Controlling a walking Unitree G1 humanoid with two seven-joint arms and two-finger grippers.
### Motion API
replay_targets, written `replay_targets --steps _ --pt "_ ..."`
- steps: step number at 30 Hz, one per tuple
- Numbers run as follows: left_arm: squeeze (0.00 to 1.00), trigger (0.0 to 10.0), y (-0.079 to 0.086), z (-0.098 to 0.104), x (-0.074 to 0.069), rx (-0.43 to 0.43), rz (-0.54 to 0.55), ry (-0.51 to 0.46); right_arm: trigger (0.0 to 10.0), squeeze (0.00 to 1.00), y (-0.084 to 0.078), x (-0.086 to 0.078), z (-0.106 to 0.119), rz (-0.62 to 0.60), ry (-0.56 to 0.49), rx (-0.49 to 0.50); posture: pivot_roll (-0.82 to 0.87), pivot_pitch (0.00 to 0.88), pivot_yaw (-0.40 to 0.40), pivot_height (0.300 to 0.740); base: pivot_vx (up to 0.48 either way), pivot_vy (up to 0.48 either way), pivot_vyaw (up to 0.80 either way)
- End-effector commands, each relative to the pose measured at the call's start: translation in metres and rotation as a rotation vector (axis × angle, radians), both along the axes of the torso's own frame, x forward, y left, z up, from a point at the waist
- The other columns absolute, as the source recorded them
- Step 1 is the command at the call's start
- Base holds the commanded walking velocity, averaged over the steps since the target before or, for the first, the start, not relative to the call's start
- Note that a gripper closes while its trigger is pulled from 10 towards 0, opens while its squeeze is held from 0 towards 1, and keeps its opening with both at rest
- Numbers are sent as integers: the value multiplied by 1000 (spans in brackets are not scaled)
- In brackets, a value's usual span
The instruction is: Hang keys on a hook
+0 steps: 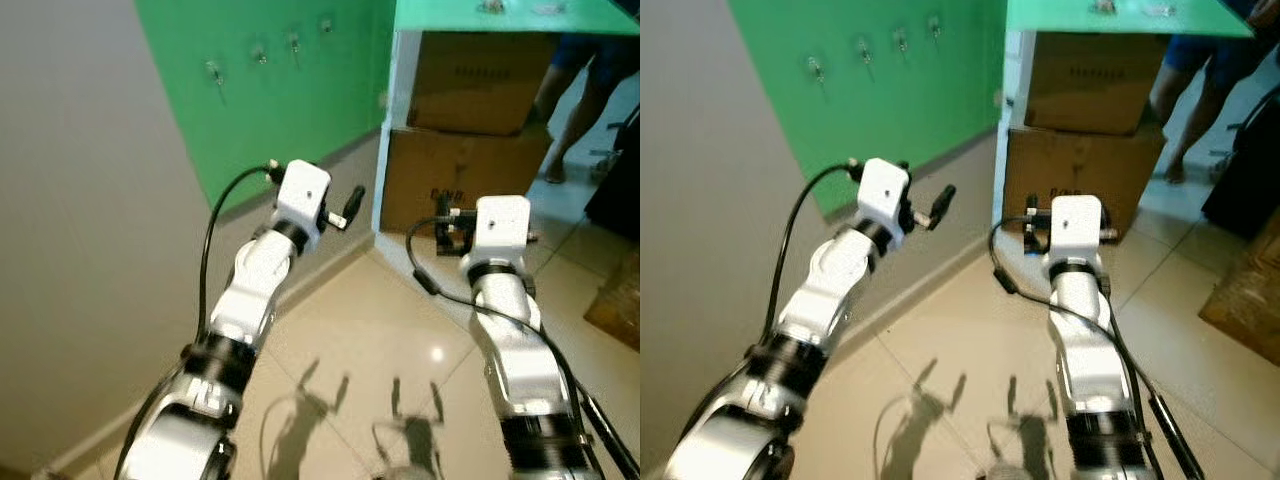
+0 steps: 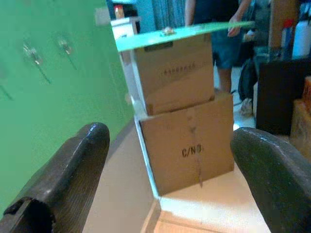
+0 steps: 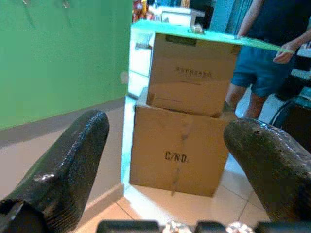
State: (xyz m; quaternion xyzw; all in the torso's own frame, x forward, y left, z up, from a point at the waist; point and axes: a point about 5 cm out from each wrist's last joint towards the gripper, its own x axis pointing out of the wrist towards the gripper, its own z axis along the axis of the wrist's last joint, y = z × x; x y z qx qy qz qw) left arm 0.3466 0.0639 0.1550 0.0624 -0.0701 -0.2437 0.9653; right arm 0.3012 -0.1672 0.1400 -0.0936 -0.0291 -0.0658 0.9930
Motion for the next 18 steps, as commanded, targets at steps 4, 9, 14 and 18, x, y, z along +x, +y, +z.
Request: replay_targets --steps 4,9,14,18 --pt "0 10000 2 -2 0 8 11 11 10000 0 -3 -2 4 -19 -29 11 -169 0 78 740 194 -406 0" --pt "0 10000 6 -4 2 14 31 25 10000 0 -13 -9 -2 -49 -20 -3 -172 0 81 740 261 -400 0" --pt "0 10000 23 -15 3 -7 80 79 10000 0 -25 -29 -25 -76 23 -26 -166 0 88 740 262 -398 0" --pt "0 10000 56 -30 0 -58 180 145 10000 0 -32 -48 -42 -98 61 2 -165 0 95 740 258 -402 0"
